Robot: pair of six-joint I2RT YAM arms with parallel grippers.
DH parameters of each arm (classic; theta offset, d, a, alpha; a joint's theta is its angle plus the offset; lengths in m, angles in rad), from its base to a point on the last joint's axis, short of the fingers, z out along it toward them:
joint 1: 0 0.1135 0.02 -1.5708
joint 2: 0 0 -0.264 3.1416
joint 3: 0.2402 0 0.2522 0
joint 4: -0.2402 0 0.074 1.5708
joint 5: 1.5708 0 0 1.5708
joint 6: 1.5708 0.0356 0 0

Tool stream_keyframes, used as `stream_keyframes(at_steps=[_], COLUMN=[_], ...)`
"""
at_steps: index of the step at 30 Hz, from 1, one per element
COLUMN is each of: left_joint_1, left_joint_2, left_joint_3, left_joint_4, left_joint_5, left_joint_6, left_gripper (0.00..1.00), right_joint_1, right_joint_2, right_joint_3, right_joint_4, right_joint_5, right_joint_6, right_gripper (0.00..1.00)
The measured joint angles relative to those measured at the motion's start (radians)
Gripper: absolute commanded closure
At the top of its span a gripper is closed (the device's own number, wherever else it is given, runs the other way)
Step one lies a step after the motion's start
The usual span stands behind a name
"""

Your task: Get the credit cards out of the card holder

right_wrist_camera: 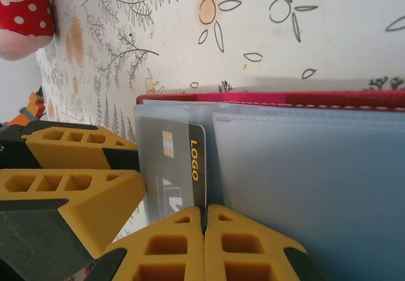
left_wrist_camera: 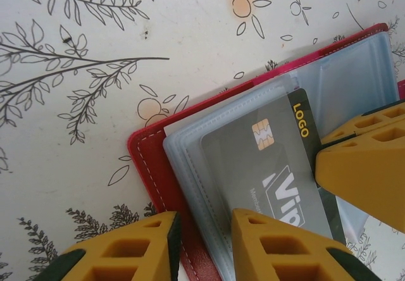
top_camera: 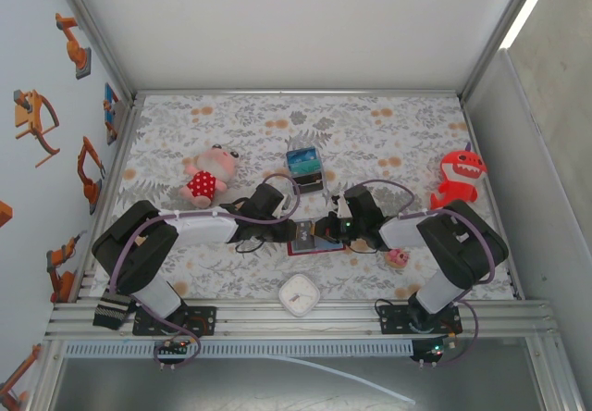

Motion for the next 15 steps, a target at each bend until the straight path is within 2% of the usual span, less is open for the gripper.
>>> stream_keyframes(at_steps=[9,15], left_joint_1=[0.0,0.003], left_joint_2=[0.003,0.003], left_joint_3=[0.0,0.0], left_joint_4=[0.01,0.016], left_joint_5=[-0.008,-0.009], left_joint_6=[0.0,0.0], left_gripper=[0.81,0.82], right_joint_1=[0.0,0.0], right_joint_2=[-0.065,-0.098], right_joint_3=[0.034,0.08], right_joint_4=[-0.153,-0.281], right_joint_5=[0.057,0.108], right_joint_6=[-0.08,-0.144], right_gripper=[0.99,0.99])
